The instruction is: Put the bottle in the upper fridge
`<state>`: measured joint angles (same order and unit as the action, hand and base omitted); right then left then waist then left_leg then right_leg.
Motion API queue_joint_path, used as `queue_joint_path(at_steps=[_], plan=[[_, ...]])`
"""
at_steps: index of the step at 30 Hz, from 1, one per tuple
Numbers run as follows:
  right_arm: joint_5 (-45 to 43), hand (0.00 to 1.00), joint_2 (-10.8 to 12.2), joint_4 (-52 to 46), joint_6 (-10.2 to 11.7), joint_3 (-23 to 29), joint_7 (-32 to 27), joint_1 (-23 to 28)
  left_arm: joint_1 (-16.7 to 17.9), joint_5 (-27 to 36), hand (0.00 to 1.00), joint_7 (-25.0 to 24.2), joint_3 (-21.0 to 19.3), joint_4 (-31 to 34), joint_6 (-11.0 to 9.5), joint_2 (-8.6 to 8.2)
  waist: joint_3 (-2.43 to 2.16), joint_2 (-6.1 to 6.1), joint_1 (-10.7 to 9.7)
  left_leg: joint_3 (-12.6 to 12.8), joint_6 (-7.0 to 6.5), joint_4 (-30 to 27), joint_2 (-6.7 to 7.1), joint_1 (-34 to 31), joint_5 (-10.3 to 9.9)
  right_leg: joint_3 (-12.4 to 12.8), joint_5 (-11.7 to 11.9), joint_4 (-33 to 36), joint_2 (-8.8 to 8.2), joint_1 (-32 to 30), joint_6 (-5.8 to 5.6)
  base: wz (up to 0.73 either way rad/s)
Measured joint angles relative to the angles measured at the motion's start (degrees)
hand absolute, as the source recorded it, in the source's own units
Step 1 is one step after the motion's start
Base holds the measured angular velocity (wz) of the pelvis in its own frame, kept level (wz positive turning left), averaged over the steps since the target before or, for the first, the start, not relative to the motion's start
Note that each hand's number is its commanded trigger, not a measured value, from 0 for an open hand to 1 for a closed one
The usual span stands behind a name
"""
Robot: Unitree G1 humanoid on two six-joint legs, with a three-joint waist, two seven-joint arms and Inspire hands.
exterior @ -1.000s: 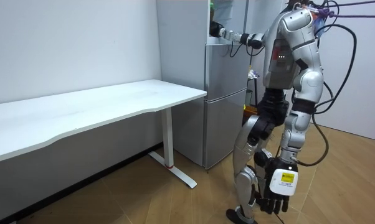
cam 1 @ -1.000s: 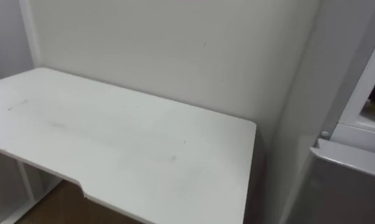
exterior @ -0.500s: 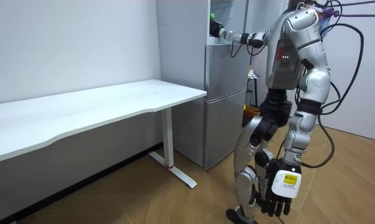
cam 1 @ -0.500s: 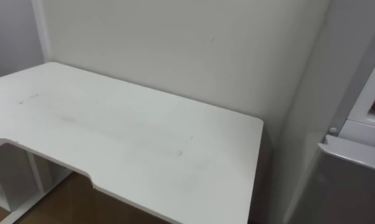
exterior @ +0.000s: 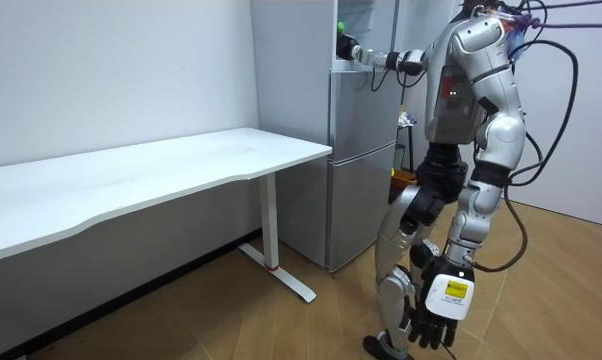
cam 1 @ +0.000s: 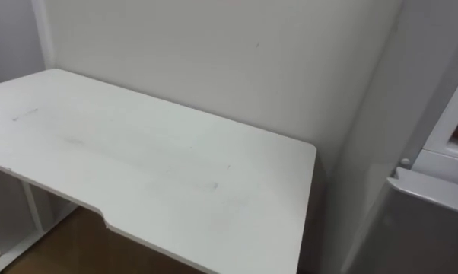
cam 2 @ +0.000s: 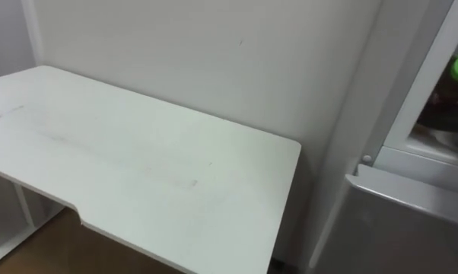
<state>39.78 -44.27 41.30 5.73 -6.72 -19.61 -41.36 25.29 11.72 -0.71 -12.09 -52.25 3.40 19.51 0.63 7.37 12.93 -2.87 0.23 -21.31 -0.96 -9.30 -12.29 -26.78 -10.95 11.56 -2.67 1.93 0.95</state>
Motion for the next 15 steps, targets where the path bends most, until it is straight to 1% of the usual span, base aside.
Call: queue_joint_path(at_steps=[1,3,5,6,8,12,15], plan=[[0.7,0.00,-0.1,0.0,-0.2,0.1,0.2,0.0,0.0,0.0,0.00,0.0,0.0,0.1,0.0,-0.01,-0.03,0.05,-0.1,0.0,0.00,0.0,-0.01,0.0,0.0,-0.1,0.0,0.0,0.03,0.1,0.00,0.04],[6.7,0.00,-0.8,0.0,-0.9,0.2,1.4,0.0,0.0,0.0,0.00,0.0,0.0,0.1,0.2,-0.01,-0.11,0.14,-0.2,0.0,0.01,0.0,0.02,0.3,0.0,-0.3,0.1,0.0,0.24,0.4,0.02,0.00],[12.2,0.00,-0.9,0.1,-1.6,0.7,2.1,0.0,0.1,0.0,0.00,0.1,0.0,-0.2,0.6,-0.04,-0.04,-0.04,0.0,0.2,0.01,0.1,0.01,1.1,0.0,-0.3,0.1,0.0,0.20,1.1,0.01,-0.02],[14.9,0.00,-0.9,0.2,-2.0,1.3,2.8,0.0,0.2,0.0,0.00,0.2,-0.1,-0.2,1.2,-0.04,-0.04,-0.14,0.1,0.3,0.03,0.3,-0.04,1.5,0.0,-0.2,0.1,0.0,0.20,1.4,0.01,-0.03],[17.9,0.00,-0.9,0.6,-2.0,1.4,4.4,0.0,0.2,0.0,0.00,0.2,-0.1,-0.4,1.7,-0.05,0.04,-0.30,0.1,0.4,0.06,0.6,-0.10,2.0,0.0,-0.2,0.1,0.0,0.23,1.8,0.01,0.00],[18.9,0.00,-0.9,0.8,-2.0,1.4,8.2,0.0,0.2,-0.1,0.00,0.1,-0.1,-0.5,2.6,-0.41,-0.28,-1.17,0.1,0.5,0.24,1.0,-0.18,2.5,0.0,-0.1,0.0,0.0,0.21,2.0,0.07,0.00],[19.2,0.00,-0.9,0.9,-2.0,1.3,9.9,0.0,0.2,-0.1,0.00,0.0,-0.1,-0.6,2.7,-0.32,-0.41,-1.17,0.3,0.9,0.40,1.8,-0.19,3.0,0.4,-0.1,-0.1,-0.2,-0.16,2.1,0.21,-0.04]])
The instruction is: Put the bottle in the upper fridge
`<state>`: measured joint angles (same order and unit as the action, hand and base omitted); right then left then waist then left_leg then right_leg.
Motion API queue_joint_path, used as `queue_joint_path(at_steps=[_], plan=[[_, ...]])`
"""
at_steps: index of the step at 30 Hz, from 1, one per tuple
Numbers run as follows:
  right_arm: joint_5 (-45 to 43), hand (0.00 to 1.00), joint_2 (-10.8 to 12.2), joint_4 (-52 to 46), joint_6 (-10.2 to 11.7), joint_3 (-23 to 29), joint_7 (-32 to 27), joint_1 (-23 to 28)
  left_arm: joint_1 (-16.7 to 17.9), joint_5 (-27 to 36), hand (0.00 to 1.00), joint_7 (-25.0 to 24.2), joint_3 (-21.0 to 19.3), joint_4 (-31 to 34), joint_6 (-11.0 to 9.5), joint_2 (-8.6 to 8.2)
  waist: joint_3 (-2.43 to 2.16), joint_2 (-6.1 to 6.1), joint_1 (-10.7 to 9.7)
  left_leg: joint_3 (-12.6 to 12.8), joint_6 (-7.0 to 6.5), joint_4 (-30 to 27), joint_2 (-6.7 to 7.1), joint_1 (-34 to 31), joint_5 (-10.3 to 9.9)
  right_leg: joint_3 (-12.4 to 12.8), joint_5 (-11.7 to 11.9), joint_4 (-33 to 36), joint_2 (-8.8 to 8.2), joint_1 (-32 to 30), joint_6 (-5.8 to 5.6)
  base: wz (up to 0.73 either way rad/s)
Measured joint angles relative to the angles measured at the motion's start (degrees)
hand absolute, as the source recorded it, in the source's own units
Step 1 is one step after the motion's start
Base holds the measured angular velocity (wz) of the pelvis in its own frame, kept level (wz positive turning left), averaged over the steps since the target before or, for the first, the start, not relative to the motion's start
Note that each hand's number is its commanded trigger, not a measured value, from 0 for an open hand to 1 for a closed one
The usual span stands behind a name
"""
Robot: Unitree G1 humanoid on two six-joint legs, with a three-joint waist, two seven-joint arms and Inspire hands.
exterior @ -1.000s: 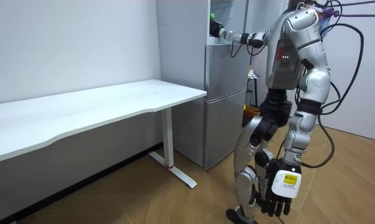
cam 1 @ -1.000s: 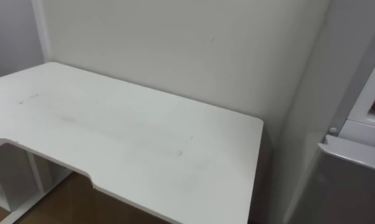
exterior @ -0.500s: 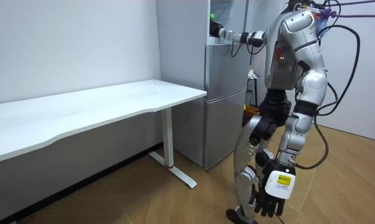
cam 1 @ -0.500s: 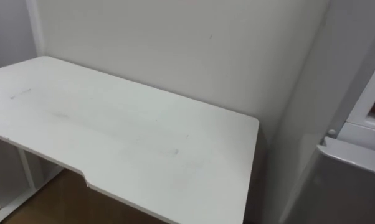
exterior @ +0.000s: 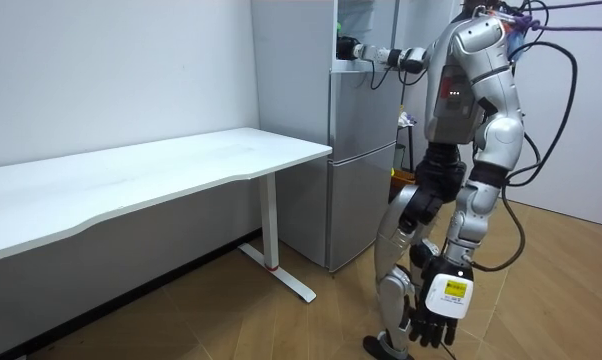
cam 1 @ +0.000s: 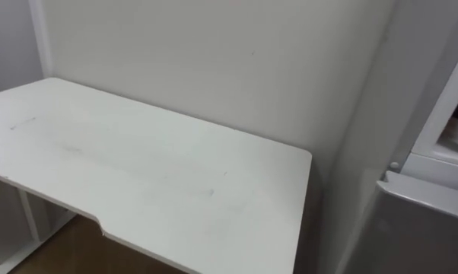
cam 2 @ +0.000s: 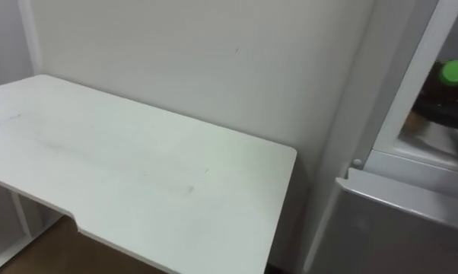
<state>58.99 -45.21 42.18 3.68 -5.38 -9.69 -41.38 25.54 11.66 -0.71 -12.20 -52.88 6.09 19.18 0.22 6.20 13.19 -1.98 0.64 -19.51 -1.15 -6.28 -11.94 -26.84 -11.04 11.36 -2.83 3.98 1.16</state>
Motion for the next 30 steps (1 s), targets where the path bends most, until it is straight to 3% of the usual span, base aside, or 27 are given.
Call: queue_joint_path(at_steps=[17,30], plan=[[1.9,0.00,0.0,2.0,-2.5,0.0,5.4,0.0,0.0,0.0,0.00,-1.2,0.0,-0.1,1.1,-0.06,-0.07,1.16,-0.3,1.3,0.12,1.5,-0.19,2.1,0.1,1.1,0.1,-0.9,0.15,1.3,0.06,-0.02],[2.0,0.00,0.0,2.0,-2.5,0.0,6.8,-0.1,0.0,0.0,0.00,-1.0,0.0,-0.6,1.5,-0.06,-0.01,1.23,-0.4,1.6,0.12,2.0,-0.21,2.7,0.1,1.5,0.1,-1.4,0.27,1.7,0.02,0.00]])
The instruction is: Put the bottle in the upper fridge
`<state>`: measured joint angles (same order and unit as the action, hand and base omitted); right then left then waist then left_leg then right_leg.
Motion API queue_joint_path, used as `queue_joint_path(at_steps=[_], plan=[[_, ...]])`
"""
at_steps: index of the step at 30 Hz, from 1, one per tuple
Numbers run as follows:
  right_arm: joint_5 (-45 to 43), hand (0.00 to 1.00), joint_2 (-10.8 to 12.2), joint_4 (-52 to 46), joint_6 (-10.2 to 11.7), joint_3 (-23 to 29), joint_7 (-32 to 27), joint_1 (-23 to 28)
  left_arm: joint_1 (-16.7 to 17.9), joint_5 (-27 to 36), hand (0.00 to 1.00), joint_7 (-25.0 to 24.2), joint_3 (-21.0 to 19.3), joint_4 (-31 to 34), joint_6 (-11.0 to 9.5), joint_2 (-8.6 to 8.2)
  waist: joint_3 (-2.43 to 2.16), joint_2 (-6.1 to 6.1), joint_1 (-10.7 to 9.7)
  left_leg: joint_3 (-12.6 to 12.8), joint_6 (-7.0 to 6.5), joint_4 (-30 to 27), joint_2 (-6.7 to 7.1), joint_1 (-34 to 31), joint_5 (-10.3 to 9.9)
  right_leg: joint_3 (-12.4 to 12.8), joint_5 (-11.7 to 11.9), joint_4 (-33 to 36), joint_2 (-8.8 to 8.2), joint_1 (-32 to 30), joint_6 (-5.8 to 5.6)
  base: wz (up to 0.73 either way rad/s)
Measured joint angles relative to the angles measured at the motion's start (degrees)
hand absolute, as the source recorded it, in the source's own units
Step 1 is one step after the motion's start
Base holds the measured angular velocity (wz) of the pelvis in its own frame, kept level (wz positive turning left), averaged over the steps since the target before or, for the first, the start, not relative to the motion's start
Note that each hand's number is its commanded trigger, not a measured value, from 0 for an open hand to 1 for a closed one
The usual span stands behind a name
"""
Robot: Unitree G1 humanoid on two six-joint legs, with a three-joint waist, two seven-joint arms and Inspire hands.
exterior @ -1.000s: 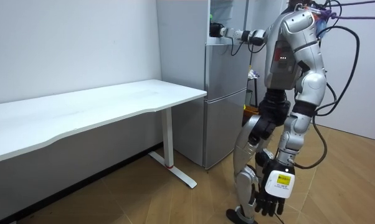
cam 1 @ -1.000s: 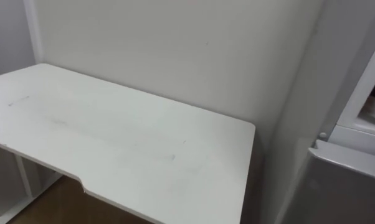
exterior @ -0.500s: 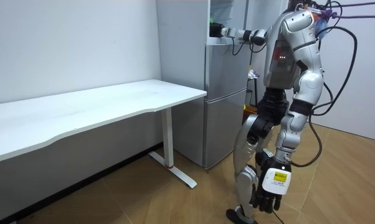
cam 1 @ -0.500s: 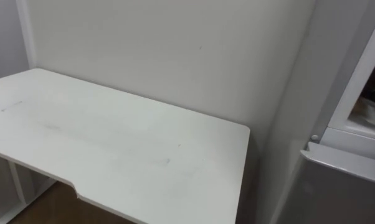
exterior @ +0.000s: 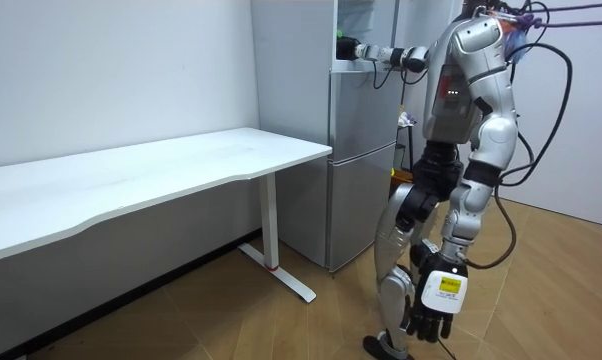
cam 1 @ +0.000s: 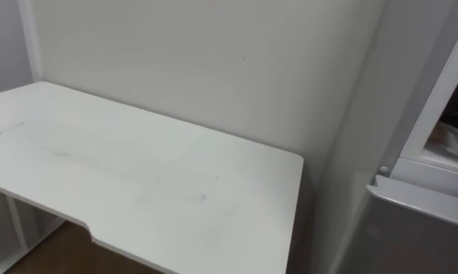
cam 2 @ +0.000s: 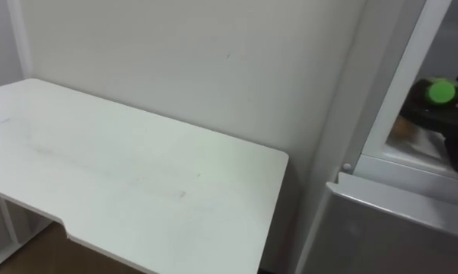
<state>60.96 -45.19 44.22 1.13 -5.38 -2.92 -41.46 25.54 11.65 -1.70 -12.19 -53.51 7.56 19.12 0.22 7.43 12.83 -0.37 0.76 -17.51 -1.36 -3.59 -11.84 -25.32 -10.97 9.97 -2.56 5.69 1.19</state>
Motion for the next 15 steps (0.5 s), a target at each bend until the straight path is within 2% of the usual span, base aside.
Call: queue_joint_path(at_steps=[7,8,15], plan=[[0.6,0.00,0.0,-1.2,-0.4,0.7,1.1,0.5,-0.2,-0.1,0.00,-0.2,0.1,0.0,0.3,-0.01,-0.21,-0.48,-0.8,0.2,0.00,0.0,-0.02,0.3,0.0,0.2,0.1,0.0,0.10,0.3,-0.09,0.00],[0.6,0.00,0.0,-2.5,-0.4,0.7,1.2,1.0,-0.2,0.0,0.00,-0.2,0.1,-0.1,0.3,-0.02,-0.32,-0.71,-1.1,0.2,0.00,0.2,0.00,0.4,0.0,0.1,0.1,0.2,0.11,0.3,-0.10,0.00],[0.4,0.00,0.0,-10.2,-0.5,0.9,1.6,5.2,-0.2,0.0,0.00,-0.1,0.1,-0.1,0.3,-0.42,-0.35,-1.62,-2.0,1.6,-0.02,1.7,-0.12,2.6,0.0,1.4,0.0,0.8,-0.27,0.9,-0.15,-0.10]])
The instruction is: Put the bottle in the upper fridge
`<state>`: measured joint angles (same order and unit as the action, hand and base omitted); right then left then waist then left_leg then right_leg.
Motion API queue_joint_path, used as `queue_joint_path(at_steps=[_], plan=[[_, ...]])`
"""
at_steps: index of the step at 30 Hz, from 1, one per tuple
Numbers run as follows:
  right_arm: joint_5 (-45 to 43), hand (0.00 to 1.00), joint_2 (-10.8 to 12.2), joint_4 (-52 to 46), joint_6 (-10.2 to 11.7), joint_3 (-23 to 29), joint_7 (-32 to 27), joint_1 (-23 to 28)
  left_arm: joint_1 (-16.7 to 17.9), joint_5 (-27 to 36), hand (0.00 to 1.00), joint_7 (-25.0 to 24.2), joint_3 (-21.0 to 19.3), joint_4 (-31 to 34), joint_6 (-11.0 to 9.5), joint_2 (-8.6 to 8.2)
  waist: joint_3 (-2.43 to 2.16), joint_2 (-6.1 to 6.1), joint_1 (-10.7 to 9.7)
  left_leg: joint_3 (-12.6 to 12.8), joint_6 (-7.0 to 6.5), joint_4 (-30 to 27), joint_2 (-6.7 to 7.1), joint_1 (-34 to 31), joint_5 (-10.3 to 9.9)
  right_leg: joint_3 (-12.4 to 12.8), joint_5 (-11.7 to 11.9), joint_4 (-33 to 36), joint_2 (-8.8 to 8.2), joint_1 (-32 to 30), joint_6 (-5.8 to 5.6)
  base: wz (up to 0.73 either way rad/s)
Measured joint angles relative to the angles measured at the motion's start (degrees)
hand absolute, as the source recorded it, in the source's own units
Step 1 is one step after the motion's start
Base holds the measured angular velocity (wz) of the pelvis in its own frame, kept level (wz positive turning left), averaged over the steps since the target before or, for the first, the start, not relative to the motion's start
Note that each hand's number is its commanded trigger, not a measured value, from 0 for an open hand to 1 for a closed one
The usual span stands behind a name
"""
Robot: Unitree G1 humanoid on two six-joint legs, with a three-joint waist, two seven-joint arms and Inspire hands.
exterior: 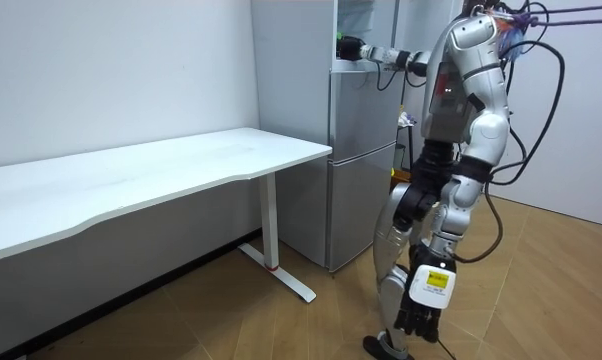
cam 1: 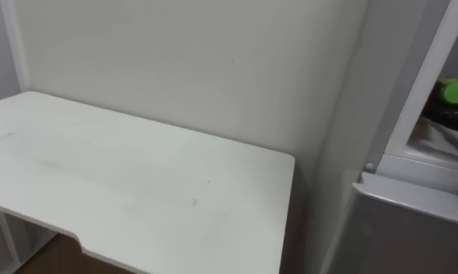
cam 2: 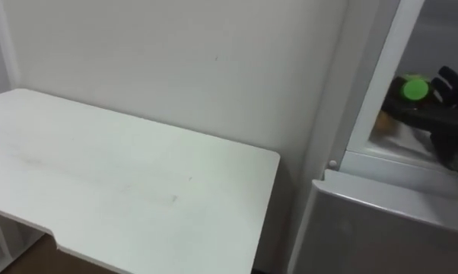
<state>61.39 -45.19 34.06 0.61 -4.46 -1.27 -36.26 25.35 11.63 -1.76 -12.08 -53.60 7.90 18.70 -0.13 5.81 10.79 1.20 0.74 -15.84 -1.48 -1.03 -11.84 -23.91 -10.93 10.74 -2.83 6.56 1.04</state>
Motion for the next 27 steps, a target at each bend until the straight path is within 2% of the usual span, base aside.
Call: queue_joint_path(at_steps=[6,9,12,16,18,27], plan=[[0.0,0.00,0.0,-2.5,-0.1,1.8,1.1,3.1,-0.1,0.0,0.00,0.0,0.0,0.0,0.1,-0.22,0.04,-0.10,-0.7,0.5,-0.08,0.2,0.06,0.9,-0.1,0.1,0.0,-0.1,0.04,0.7,-0.14,-0.02],[-0.8,0.00,0.2,-3.7,0.0,3.7,1.5,5.1,-0.1,0.0,0.00,0.0,0.0,0.0,0.3,-0.55,-0.01,-0.58,-0.8,0.7,-0.23,0.2,0.06,1.3,-0.1,0.3,0.0,0.0,0.05,1.0,-0.22,-0.02],[-1.6,0.00,0.2,-7.0,-0.1,4.8,1.5,7.4,0.1,0.0,0.00,0.0,0.0,0.0,1.0,-0.91,-0.38,-1.37,-1.1,1.0,-0.30,0.2,0.08,1.3,-0.2,0.6,0.0,0.0,-0.01,0.9,-0.30,-0.04],[-1.6,0.00,0.3,-10.4,-0.3,6.5,2.1,9.9,0.2,0.0,0.00,0.0,-0.1,0.0,1.0,-1.37,-0.51,-1.93,-1.6,1.3,-0.30,0.4,0.07,1.6,-0.2,1.0,0.0,-0.1,0.03,0.9,-0.32,-0.05],[-1.0,0.00,0.3,-11.7,-0.9,8.1,2.9,11.3,0.4,0.0,0.00,0.0,-0.3,0.0,1.0,-1.68,-0.51,-1.91,-1.9,1.6,-0.30,0.6,0.02,1.7,-0.2,1.5,0.0,-0.2,-0.03,0.9,-0.32,-0.07],[-2.8,0.00,0.8,-14.5,-0.9,12.4,3.3,16.6,1.7,-0.1,0.00,-0.1,-2.0,-0.5,0.4,-2.40,-0.48,-1.48,-3.5,2.7,-0.37,1.3,0.11,2.8,-0.2,3.1,-0.1,-0.5,0.11,1.1,-0.54,-0.07]])
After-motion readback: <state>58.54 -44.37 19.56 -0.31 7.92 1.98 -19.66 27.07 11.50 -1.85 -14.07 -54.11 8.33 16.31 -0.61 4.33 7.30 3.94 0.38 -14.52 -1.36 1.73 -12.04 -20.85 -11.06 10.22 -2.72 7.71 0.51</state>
